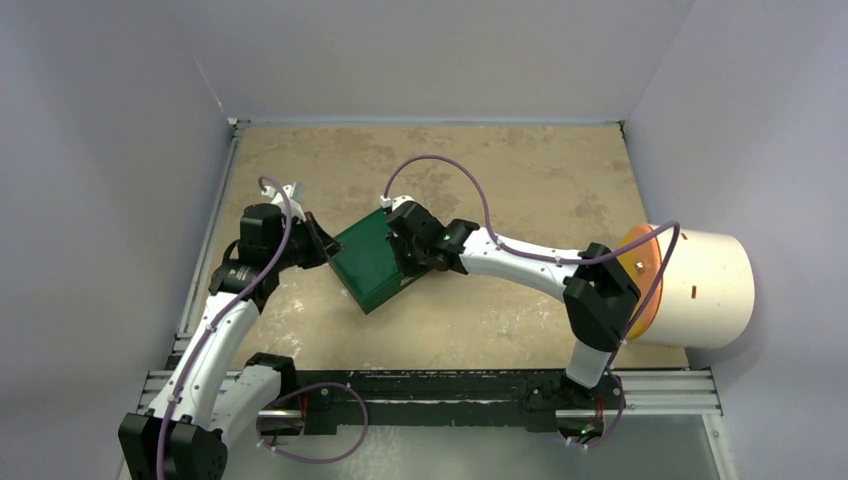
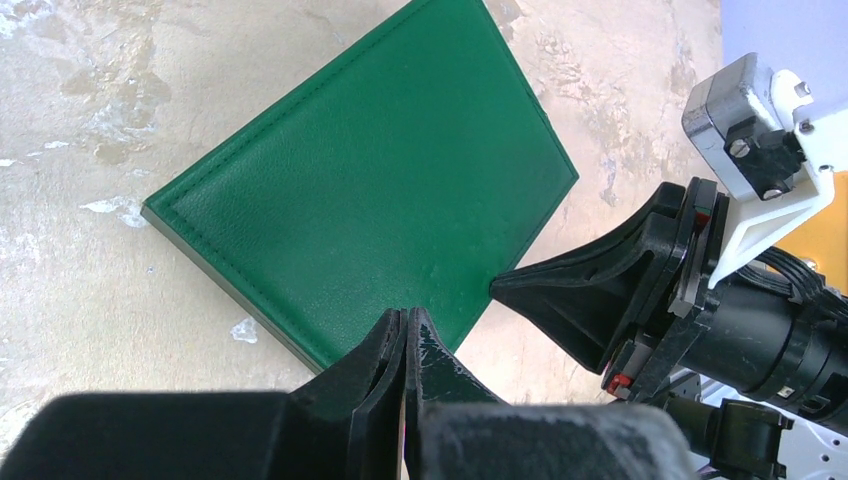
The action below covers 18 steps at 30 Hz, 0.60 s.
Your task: Organize the mixed jewelry
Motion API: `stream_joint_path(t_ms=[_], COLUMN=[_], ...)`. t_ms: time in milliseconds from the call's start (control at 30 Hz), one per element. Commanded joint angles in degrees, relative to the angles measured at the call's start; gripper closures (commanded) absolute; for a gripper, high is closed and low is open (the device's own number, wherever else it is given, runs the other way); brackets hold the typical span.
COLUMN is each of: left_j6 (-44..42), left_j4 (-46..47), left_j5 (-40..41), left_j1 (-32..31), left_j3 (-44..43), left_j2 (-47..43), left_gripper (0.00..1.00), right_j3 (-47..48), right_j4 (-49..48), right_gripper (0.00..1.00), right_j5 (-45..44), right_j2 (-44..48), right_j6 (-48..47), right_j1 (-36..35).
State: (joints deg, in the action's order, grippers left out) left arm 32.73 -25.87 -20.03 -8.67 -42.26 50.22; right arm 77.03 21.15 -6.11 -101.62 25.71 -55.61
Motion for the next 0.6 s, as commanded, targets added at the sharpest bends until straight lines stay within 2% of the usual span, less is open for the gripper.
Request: stream_joint_path(t_ms=[0,367,433,500,567], left_j6=[-1.09,0.28,1.78,3.92,7.24], left_j4=[2.18,-1.62,-3.06,-4.7,-8.32], left_j5=[0.56,6.64,7.79,9.92,16.11], left_j1=[-0.21,-0.21,-0.21,-0.22,-0.21], left_j3=[0.16,-2.7,-3.61,-4.06,-4.17], left_j2=[-0.78,-1.38,-2.19,-3.32,-4.46], left_gripper=[1.0,1.0,0.93,0.87,0.77], right_j3=[-3.84,-0.68,-0.99,-2.1,-3.89], right_j4=[2.98,1.77,1.57,1.27,0.54], right_gripper=[1.0,1.0,1.0,0.96,0.91], right_j5=[-1.4,-0.51,-1.39,-2.42,-3.67], right_j2=[-2.15,8.19,10.92,14.45,17.38], right_j6=[1.09,0.65,0.04,-0.34,-0.48], right_j1=[-0.45,-0.31,-0.37,-0.38,-0.37])
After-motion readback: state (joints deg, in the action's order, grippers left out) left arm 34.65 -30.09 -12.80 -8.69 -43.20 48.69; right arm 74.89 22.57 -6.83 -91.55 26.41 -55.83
